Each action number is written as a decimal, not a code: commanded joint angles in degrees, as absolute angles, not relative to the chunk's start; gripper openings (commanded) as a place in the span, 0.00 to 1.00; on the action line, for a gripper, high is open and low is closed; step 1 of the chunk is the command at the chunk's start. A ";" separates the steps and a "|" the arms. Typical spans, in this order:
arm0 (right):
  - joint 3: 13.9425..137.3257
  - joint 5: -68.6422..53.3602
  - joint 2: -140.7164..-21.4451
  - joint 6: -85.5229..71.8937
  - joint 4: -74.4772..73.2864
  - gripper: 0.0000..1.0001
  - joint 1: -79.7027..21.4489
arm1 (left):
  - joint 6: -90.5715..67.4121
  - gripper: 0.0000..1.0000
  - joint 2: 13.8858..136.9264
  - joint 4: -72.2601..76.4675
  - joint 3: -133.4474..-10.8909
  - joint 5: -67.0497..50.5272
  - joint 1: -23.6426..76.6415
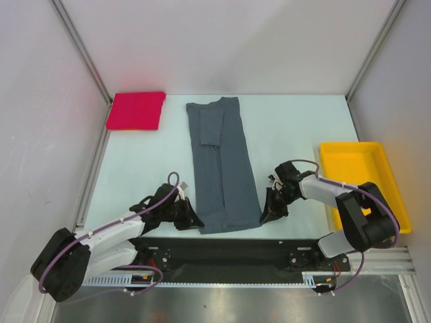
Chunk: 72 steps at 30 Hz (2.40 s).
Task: Fold and stack the t-shirts
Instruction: Fold the tshirt
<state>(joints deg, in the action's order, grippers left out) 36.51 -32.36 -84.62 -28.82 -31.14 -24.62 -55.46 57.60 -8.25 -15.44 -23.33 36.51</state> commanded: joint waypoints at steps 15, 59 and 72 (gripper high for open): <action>34.63 -26.37 -79.99 -30.67 -35.95 0.56 -23.73 | -56.95 0.56 60.64 -12.22 -16.35 -22.59 39.55; 57.90 -31.46 -90.87 -26.55 -38.40 0.00 -21.45 | -54.94 0.00 68.11 -19.68 -35.76 -16.96 34.38; 93.85 -33.92 -118.28 -22.41 -47.45 0.00 -16.44 | -42.90 0.00 95.17 -22.24 -64.58 -21.27 17.85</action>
<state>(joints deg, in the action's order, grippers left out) 86.70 -32.53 -114.80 -24.32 -43.35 -17.39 -47.40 92.51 -20.86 -58.89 -19.73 19.38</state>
